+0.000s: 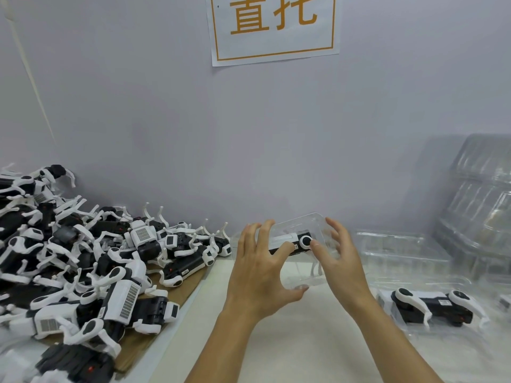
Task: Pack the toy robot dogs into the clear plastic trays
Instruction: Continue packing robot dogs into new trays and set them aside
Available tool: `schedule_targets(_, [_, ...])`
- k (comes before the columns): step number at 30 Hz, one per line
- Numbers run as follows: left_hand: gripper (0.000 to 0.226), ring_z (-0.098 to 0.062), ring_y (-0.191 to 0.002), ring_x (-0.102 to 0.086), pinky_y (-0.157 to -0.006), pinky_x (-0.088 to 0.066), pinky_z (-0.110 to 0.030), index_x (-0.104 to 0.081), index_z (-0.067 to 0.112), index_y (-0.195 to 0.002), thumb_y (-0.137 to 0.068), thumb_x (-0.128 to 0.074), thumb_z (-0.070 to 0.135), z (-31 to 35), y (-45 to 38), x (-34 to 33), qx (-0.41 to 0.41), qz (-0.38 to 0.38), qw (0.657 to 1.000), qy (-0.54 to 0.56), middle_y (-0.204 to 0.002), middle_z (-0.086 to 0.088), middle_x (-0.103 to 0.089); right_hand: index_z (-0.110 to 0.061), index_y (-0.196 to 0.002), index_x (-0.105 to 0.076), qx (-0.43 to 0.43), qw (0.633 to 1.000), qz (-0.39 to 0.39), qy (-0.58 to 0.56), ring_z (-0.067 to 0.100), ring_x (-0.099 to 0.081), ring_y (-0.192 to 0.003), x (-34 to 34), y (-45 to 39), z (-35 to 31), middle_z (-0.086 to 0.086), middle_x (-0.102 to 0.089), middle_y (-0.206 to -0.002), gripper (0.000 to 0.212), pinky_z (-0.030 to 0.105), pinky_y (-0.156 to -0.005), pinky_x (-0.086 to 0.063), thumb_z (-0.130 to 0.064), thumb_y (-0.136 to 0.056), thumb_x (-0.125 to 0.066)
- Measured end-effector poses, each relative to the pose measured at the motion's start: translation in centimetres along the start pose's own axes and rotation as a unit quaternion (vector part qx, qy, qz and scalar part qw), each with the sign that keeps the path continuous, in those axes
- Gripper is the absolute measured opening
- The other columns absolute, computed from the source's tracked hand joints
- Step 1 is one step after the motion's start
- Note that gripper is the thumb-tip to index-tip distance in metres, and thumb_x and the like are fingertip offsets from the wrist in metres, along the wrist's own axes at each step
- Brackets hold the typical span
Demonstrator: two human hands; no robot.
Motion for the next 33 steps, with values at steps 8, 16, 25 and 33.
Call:
schedule_targets(8, [0.065, -0.032, -0.133, -0.033, -0.109, -0.029, -0.039, -0.055, 0.036, -0.112, -0.059, -0.066, 0.073, -0.6, 0.4, -0.4, 0.053, -0.01, 0.995, 0.083, -0.144, -0.005, -0.04, -0.051, -0.129, -0.049, 0.138, 0.974, 0.035, 0.176, 0.007, -0.043, -0.126, -0.4, 0.5, -1.7, -0.013, -0.044, -0.129, 0.058, 0.05, -0.108, -0.036, -0.024, -0.084, -0.075])
schedule_targets(16, [0.063, -0.038, -0.132, -0.036, -0.108, -0.035, -0.051, -0.06, 0.03, -0.107, -0.06, -0.067, 0.071, -0.4, 0.4, -0.4, 0.033, -0.003, 0.999, 0.039, -0.145, -0.01, -0.041, -0.045, -0.096, -0.071, 0.173, 0.955, 0.038, 0.239, 0.006, -0.036, -0.126, -0.6, 0.3, -1.6, -0.01, -0.044, -0.13, 0.029, 0.038, -0.102, -0.024, -0.023, -0.08, -0.08])
schedule_targets(25, [0.06, -0.04, -0.129, -0.04, -0.107, -0.035, -0.05, -0.062, 0.029, -0.102, -0.059, -0.07, 0.07, -0.2, 0.6, -0.5, 0.018, 0.018, 0.999, 0.022, -0.142, -0.011, -0.044, -0.046, -0.09, -0.072, 0.19, 0.955, 0.051, 0.222, 0.001, -0.035, -0.117, -0.4, 0.0, -1.6, -0.013, -0.045, -0.124, 0.038, 0.04, -0.1, -0.028, -0.013, -0.074, -0.084])
schedule_targets(33, [0.062, -0.035, -0.129, -0.041, -0.11, -0.031, -0.045, -0.064, 0.032, -0.113, -0.064, -0.068, 0.071, -0.1, 0.4, -0.1, 0.026, 0.04, 0.997, 0.055, -0.14, -0.009, -0.046, -0.051, -0.096, -0.068, 0.152, 0.974, 0.036, 0.162, 0.009, -0.042, -0.123, -0.2, 0.3, -1.6, -0.015, -0.045, -0.125, 0.026, 0.047, -0.106, -0.038, -0.031, -0.083, -0.077])
Point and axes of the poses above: each hand's wrist, its own y-axis away from the middle knuckle, its own x-axis out of the back of the hand, z = x × y, the point moved 4 cm from there along -y, towards the middle knuckle
